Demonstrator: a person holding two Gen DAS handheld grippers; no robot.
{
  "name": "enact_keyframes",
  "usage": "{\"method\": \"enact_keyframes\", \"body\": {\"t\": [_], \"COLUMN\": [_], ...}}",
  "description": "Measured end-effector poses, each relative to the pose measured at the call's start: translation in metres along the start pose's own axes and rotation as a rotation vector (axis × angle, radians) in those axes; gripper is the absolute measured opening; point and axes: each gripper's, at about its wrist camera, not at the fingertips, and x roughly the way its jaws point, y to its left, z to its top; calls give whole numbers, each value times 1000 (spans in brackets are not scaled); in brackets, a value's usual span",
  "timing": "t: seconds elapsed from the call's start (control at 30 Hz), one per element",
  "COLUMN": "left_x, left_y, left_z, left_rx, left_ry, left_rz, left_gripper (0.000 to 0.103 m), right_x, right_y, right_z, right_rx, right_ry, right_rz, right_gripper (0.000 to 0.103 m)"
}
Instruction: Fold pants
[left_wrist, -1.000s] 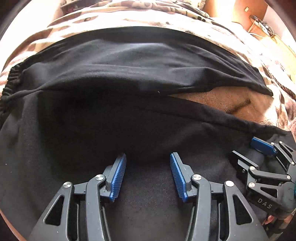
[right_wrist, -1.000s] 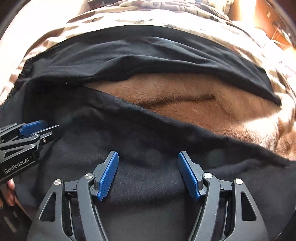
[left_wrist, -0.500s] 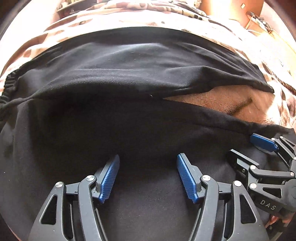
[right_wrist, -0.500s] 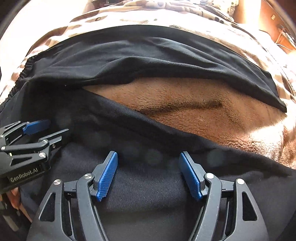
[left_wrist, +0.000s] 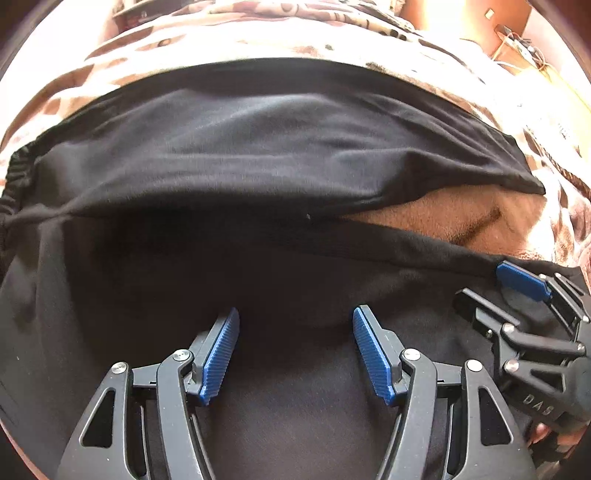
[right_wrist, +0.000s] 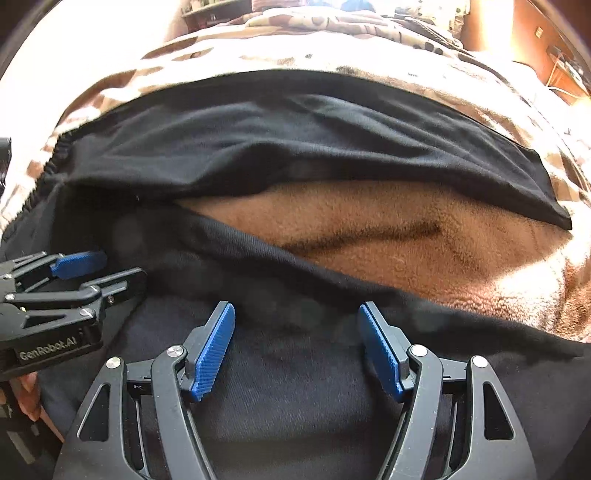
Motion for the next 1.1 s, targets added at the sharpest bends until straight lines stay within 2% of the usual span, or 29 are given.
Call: {"method": "enact_keyframes", "body": {"t": [0.3,0.37,0.43,0.53,0.6,0.7,0.83,0.87,0.97,1.1], "left_x": [-23,-31,-34,-32,-28,-21,-7,-1,13,21], "left_y": [18,28,38,63,83,112,130,131,142,163], "left_z": [31,45,62,92,113,146,185,194,216,223], "left_rx": [13,22,33,46,30,7,63,85,182,213], "left_ry": [-94,-137,-152,-174,-171,-160,-155,-150,-138,-98], "left_rz": [1,11,10,49,73,63,33,43,135,160], "left_gripper": [71,71,71,71,71,71,71,71,71,71], "right_x": [-8,-11,-13,-11,-6,-1,12,18,29,52], "right_y": [-3,-6,-11,-25,-34,-48,-65,-68,-70,-67], "right_z": [33,46,59,87,105,130,170,180,197,213], "right_rx": [-13,-30,-34,-28,-35,-48,-91,-118,-201,-292], "right_ry": [-76,-103,-126,-148,-156,-180,-170,-168,-154,-98], "right_rz": [0,-16,-12,-13,-16,-19,22,16,-20,-53], "right_gripper": [70,70,70,70,70,70,70,70,70,70]}}
